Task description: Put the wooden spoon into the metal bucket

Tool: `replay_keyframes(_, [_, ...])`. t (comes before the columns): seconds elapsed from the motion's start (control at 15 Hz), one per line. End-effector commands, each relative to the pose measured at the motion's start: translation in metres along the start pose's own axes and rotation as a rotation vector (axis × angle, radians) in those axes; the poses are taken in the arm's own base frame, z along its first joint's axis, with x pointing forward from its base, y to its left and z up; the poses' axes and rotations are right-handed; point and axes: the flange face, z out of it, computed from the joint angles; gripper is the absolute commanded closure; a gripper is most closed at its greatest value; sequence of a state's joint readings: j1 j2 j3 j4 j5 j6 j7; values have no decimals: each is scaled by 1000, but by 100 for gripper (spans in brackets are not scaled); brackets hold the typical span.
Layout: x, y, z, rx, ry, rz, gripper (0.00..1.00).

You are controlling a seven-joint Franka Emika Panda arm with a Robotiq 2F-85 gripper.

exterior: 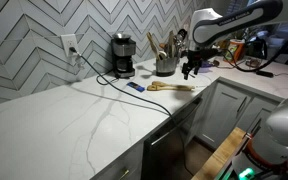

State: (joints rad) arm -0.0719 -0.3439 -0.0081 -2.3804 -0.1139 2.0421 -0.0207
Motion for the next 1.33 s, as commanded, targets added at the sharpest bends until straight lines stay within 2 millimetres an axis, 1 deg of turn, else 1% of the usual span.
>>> replay_keyframes(0.0, [0,0,0,0,-1,0,0])
replay_keyframes(0.33, [0,0,0,0,-1,0,0])
replay_keyframes(0.67, [-1,-38,6,15,7,-209,0])
replay_keyframes(0.87, [2,-54,11,6,43,-314,0])
replay_keyframes(1.07, [9,-63,24,10,106,-415,0])
replay_keyframes(1.27, [15,-65,42,23,140,-487,0])
